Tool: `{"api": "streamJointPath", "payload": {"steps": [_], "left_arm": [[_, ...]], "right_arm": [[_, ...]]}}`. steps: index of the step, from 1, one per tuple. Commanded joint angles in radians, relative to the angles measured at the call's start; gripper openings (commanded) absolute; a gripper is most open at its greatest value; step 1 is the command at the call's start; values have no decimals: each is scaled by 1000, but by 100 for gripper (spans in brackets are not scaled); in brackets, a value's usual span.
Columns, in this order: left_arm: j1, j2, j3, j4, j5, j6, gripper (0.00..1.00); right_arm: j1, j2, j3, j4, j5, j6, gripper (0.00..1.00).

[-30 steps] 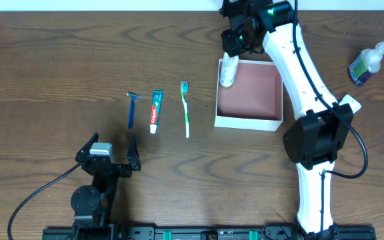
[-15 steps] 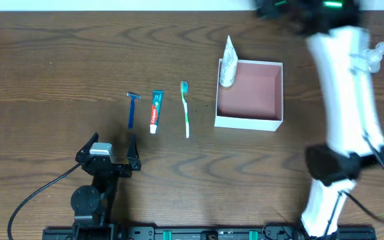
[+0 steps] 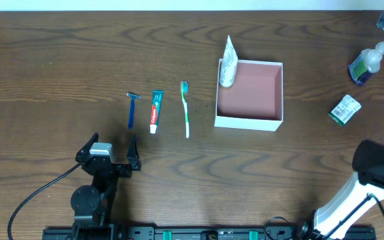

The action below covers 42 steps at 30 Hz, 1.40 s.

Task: Pack container
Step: 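Move the right gripper to the soap pump bottle and grasp it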

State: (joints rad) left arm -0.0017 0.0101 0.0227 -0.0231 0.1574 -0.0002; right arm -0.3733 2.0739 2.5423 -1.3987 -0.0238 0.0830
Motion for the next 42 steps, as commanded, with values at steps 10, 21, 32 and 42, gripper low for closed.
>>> {"api": "streamJointPath", "payload": {"steps": [10, 21, 32, 42], "left_arm": [[3, -6, -19, -32, 14, 6, 98], [3, -6, -19, -32, 14, 6, 98], [3, -6, -19, -32, 14, 6, 98], [3, -6, -19, -32, 14, 6, 98]], "right_arm": [[-74, 143, -58, 40, 58, 456, 99], [-84, 285, -58, 119, 37, 436, 99], [-75, 301, -73, 205, 8, 442, 96], [-52, 301, -151, 265, 8, 492, 94]]}}
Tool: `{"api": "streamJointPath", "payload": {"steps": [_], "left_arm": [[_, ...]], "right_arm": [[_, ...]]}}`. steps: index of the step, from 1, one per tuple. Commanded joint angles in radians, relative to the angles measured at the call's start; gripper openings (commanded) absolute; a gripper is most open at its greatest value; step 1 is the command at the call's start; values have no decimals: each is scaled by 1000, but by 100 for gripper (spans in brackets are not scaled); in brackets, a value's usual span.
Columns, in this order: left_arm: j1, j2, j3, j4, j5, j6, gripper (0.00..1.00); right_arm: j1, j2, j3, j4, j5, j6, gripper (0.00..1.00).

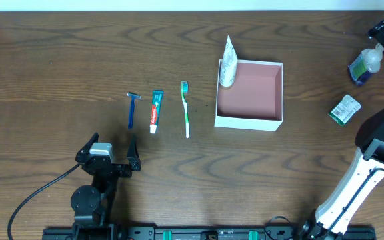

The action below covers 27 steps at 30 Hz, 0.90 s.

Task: Pack container
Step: 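Move the right gripper to the soap pump bottle and grasp it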

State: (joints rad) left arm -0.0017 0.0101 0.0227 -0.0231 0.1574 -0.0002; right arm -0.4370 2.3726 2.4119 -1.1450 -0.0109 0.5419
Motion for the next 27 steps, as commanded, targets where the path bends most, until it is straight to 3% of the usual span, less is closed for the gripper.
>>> {"api": "streamJointPath", "payload": {"steps": [1, 3, 7, 10, 19, 27], "left_arm": [[3, -6, -19, -32, 14, 6, 98], [3, -6, -19, -32, 14, 6, 98], [3, -6, -19, -32, 14, 6, 98], [3, -6, -19, -31, 14, 6, 98], [3, -6, -19, -32, 14, 6, 98], [3, -6, -19, -32, 14, 6, 98]], "right_arm": [[12, 3, -24, 13, -5, 35, 91], [12, 3, -31, 15, -5, 38, 82], [12, 3, -32, 18, -5, 37, 76], [11, 3, -32, 24, -4, 37, 66], [11, 3, -32, 47, 7, 37, 61], [12, 3, -32, 53, 7, 37, 43]]}}
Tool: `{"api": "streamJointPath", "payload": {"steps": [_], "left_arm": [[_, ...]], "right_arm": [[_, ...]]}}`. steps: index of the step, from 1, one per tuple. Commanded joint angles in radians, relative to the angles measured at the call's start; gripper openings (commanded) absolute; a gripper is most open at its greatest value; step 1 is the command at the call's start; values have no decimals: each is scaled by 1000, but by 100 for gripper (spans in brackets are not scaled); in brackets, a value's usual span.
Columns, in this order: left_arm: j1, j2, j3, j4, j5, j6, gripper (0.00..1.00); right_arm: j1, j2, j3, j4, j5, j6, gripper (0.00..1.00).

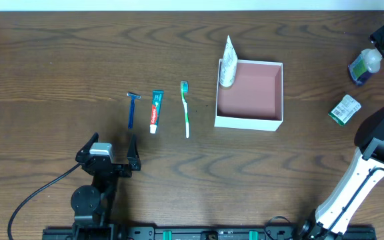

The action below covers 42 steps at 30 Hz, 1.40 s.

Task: Pack container
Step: 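Move the right gripper to the soap pump bottle and grasp it, then carry the pump bottle into the box and lower it down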

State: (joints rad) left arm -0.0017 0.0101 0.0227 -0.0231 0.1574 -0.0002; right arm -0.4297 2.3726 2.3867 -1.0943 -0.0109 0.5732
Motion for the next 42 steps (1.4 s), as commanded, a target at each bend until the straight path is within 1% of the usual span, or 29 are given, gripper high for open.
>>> {"api": "streamJointPath", "payload": {"steps": [1, 4, 6, 8, 14, 18, 23, 29, 32, 36, 40, 42], "left_arm": [[3, -6, -19, -32, 14, 6, 98], [3, -6, -19, -32, 14, 6, 98], [3, -6, -19, -32, 14, 6, 98], [3, -6, -19, -32, 14, 6, 98], [3, -6, -19, -32, 14, 6, 98], [3, -6, -19, -32, 14, 6, 98], [3, -6, -19, -32, 14, 6, 98], [3, -6, -19, -32, 14, 6, 98], [3, -6, -19, -32, 14, 6, 98], [3, -6, -19, -32, 14, 6, 98], [3, -6, -19, -32, 14, 6, 98], [3, -6, -19, -32, 14, 6, 98]], "right_arm": [[5, 3, -6, 3, 7, 6, 42], [5, 2, -3, 0, 3, 6, 37], [5, -2, 1, -8, 2, 6, 27], [5, -9, 4, -14, 1, 6, 22], [5, -69, 38, -28, -87, -11, 21], [11, -155, 54, -38, -139, -22, 20], [42, -284, 54, -97, -167, -51, 18], [142, -430, 54, -191, -185, -128, 19], [208, -472, 54, -225, -184, -145, 21], [298, -483, 54, -269, -177, -153, 22], [383, -455, 53, -291, -173, -149, 21], [418, -440, 53, -290, -160, -135, 22]]}}
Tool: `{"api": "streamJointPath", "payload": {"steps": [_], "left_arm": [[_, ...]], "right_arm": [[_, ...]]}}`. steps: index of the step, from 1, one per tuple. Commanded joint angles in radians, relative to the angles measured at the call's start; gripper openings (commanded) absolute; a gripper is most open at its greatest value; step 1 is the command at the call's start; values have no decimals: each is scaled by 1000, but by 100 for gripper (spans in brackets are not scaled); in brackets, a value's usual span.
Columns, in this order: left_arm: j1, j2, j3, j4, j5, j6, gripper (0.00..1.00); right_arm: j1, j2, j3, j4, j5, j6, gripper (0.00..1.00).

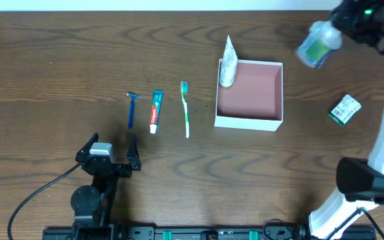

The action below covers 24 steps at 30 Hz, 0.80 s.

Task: Pack container
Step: 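Carry the pump bottle into the box and lower it down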

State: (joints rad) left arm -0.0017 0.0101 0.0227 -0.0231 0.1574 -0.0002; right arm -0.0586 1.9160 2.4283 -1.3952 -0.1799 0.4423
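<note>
A white box with a pink inside [249,95] stands right of centre; a white tube [227,63] leans in its far left corner. My right gripper [342,27] is shut on a clear bottle of blue-green liquid [315,46], held in the air just beyond the box's far right corner. On the table lie a blue razor [132,109], a toothpaste tube [156,111] and a green toothbrush [186,109], left of the box. A small green-white packet [345,109] lies right of it. My left gripper [131,152] rests near the front left, its fingers apart and empty.
The right arm's base and white link [355,193] stand at the front right. A black cable [39,193] runs from the left arm's base toward the front left edge.
My right gripper was at the bottle where it stood at the far right edge. Now it holds the bottle in the air, further left, near the box's far right corner.
The bottle stood at the far right with my right gripper barely in view above it. Then the gripper was at the bottle's top, and stayed there. Now the bottle is off the table and near the box. The left arm has not moved.
</note>
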Motion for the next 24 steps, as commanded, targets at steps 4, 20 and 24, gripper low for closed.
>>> {"api": "streamJointPath", "payload": {"steps": [4, 20, 24], "left_arm": [[3, -6, -19, -32, 14, 6, 98], [3, -6, -19, -32, 14, 6, 98], [3, -6, -19, -32, 14, 6, 98]], "right_arm": [[105, 49, 11, 6, 26, 6, 24], [217, 226, 11, -1, 26, -33, 24], [219, 237, 11, -4, 26, -87, 24]]}}
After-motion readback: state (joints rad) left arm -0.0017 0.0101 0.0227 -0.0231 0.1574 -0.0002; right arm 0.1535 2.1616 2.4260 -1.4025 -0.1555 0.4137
